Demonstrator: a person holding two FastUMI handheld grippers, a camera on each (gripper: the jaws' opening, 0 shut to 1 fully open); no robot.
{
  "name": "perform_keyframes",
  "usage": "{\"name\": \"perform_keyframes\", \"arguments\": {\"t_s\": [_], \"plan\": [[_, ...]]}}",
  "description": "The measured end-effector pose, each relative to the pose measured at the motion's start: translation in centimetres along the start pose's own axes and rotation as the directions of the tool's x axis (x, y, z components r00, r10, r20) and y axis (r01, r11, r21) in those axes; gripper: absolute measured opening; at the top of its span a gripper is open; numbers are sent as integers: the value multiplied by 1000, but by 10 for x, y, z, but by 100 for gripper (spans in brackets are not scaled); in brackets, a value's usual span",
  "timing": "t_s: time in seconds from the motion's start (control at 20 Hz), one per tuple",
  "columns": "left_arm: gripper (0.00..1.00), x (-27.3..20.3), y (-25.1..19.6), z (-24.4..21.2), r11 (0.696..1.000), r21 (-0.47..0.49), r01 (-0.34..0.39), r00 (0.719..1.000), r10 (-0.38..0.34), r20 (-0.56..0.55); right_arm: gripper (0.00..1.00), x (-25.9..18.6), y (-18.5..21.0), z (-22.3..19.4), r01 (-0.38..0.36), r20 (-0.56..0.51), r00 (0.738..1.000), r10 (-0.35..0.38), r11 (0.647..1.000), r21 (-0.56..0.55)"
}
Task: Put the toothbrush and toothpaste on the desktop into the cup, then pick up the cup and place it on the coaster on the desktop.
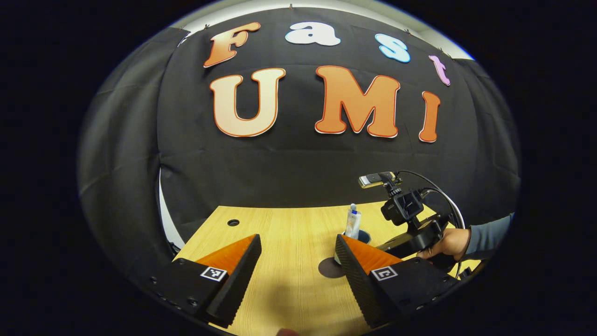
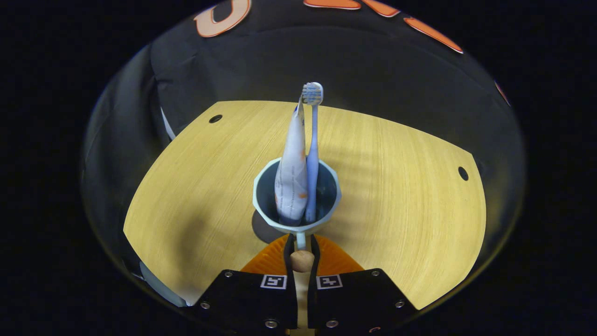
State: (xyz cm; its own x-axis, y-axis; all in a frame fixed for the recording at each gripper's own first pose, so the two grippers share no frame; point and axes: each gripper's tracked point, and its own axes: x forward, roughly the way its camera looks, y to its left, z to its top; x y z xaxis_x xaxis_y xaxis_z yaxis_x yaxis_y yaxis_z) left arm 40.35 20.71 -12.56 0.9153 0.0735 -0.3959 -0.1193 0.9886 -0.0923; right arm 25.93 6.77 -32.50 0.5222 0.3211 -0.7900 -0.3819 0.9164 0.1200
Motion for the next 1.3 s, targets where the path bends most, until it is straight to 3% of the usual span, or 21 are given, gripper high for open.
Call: {"name": "perform_keyframes", "arguments": {"t_s": [0.25,0.7,0.85,1.2,1.3], "plan": [[96,6,18,-7,1000,-2,-2,1000,2,-12,8,-1,-3,0,-2,-27,1000,0,999,-48],[96,11,29,-18,999,8,53,998,-53,-31,10,-3,-3,0,36,-52,998,-36,999,-5],[96,10,28,-18,998,0,70,997,-70,-28,23,-6,-4,1,54,-36,998,-53,998,25],[97,5,20,-9,998,-44,49,998,-50,-28,31,-52,-8,15,23,97,995,-26,999,34],[98,0,13,-5,999,-41,32,999,-33,-21,49,-72,-11,17,-2,157,988,-6,999,52]]}}
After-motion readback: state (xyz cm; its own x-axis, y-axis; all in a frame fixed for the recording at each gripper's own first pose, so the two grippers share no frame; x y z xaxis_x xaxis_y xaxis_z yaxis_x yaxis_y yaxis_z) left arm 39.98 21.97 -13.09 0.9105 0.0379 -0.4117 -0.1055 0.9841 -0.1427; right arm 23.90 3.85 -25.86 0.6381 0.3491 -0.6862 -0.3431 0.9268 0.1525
